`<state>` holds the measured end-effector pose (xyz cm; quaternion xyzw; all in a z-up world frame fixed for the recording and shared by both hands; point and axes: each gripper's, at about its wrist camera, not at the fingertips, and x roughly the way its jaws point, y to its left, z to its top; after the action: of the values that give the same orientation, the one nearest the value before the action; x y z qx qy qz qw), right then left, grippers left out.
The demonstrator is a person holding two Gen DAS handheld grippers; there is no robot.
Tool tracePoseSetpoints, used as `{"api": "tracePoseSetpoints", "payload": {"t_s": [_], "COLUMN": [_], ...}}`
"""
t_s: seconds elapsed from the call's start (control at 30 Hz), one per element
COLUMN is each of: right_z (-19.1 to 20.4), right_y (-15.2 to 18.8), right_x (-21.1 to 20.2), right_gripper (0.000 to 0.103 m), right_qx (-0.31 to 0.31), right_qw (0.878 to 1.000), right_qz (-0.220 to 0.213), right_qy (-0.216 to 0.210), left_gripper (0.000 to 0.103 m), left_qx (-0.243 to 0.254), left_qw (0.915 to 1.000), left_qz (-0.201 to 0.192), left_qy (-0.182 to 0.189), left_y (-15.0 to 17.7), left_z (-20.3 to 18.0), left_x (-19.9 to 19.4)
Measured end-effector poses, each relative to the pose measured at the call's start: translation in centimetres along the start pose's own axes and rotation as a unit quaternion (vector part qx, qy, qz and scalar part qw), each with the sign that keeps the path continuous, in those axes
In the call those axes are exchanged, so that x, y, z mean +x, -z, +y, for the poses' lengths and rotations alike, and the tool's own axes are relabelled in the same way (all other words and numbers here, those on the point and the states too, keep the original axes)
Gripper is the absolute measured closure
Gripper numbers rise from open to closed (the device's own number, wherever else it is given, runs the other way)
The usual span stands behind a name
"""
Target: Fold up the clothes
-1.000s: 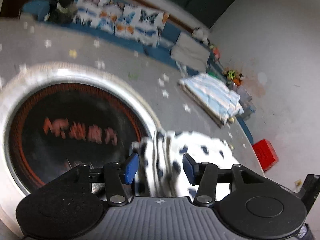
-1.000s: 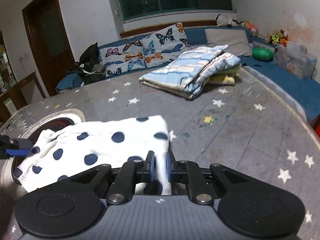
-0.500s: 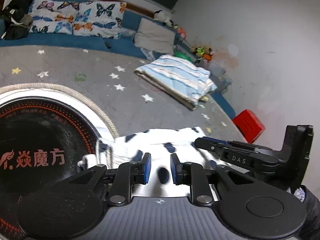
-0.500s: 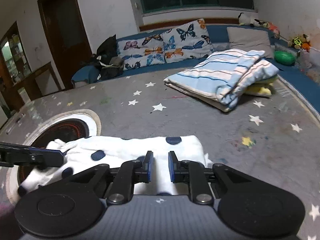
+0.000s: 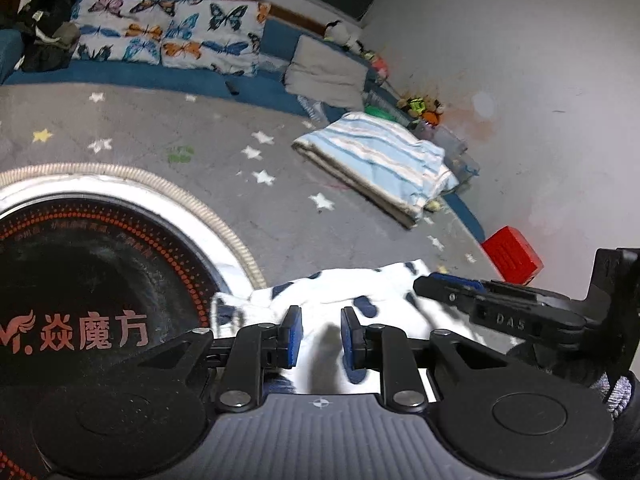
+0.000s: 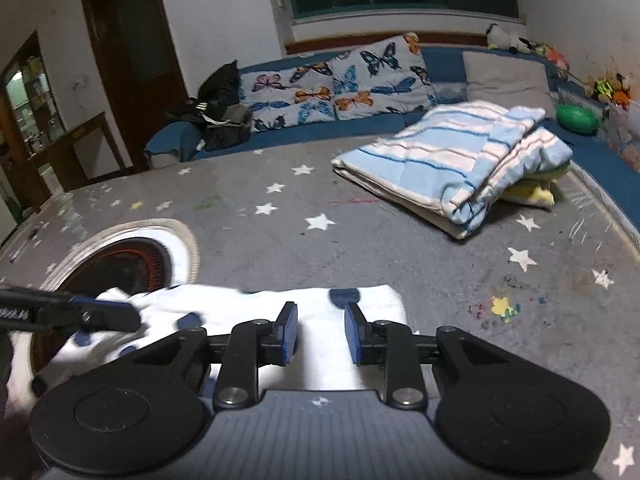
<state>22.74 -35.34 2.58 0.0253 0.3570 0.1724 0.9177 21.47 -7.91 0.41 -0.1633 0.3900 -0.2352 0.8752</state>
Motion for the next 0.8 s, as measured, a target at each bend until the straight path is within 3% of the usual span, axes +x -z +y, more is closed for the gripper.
{"api": "tracePoseSetpoints", "payload": {"t_s": [0.27, 0.5, 0.8], "right_z": [1.8, 0.8, 0.5], "right_y": [2.5, 5.8, 8.3], "right_x": [-3.7, -4.7, -8.3], "right_gripper": [0.071, 0.068, 0.063], "right_qx": [-0.027, -0.029, -0.051], "right_qw": [0.999, 0.999, 0.999], "right_qz": [0.007, 0.028, 0.015], "right_qy": [-0.041, -0.021, -0.004], "left_gripper": [0.081, 0.081, 0.081], "left_qx": [0.033, 0.025, 0.029], "left_qw": [0.9992, 0.9995, 0.9995], "left_qz": [0.011, 0.017, 0.008], "left_qy": [0.017, -0.005, 0.007], "left_y": [2.1, 2.7, 3.1], "left_z": [-1.9, -0.7, -1.3], "left_x": [-1.5, -1.0, -1.9]}}
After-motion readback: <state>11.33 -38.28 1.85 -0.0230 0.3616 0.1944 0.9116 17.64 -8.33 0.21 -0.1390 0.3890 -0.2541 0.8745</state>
